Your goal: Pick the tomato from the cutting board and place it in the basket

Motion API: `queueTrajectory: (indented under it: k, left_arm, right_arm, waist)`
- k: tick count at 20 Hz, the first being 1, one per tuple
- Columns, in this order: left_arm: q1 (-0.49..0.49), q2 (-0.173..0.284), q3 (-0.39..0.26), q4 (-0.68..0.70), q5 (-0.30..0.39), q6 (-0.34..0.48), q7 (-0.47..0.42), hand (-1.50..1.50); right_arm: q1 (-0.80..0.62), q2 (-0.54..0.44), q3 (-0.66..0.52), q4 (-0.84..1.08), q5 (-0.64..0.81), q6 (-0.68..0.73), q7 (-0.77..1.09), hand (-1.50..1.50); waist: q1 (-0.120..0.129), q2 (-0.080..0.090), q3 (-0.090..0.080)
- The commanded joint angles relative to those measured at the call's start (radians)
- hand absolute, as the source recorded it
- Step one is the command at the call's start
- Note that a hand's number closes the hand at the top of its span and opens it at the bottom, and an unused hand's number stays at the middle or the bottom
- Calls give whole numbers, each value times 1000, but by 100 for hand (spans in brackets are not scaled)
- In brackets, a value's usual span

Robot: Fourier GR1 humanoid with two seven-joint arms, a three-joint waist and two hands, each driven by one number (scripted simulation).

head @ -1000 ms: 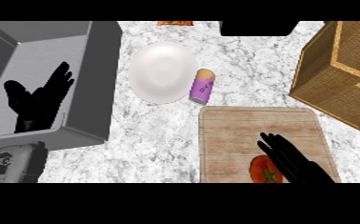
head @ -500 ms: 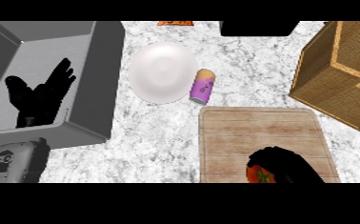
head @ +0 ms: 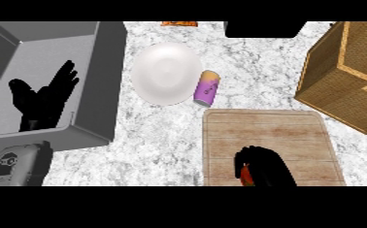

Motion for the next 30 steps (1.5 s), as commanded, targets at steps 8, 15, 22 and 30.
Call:
queueTrajectory:
  k: [8,15,22,30]
  left_arm:
    - [-38,20,19,29,5,-17,12,0]
    - [-6,14,7,-11,7,-14,47,0]
    - [25,23,17,-45,18,-35,37,0]
    - [13,-1,2,-40,-6,-13,36,0]
  right_arm:
    - [-250,70,399,134,-222,-243,683,150]
    - [-322,70,497,-66,-227,-574,650,150]
    - [-538,70,437,-281,0,-396,1016,150]
    - [-833,70,204,-274,-32,-166,1147,150]
  waist:
    - [6,6,12]
    - [4,-2,13]
    - [1,-4,11]
    - [8,1,11]
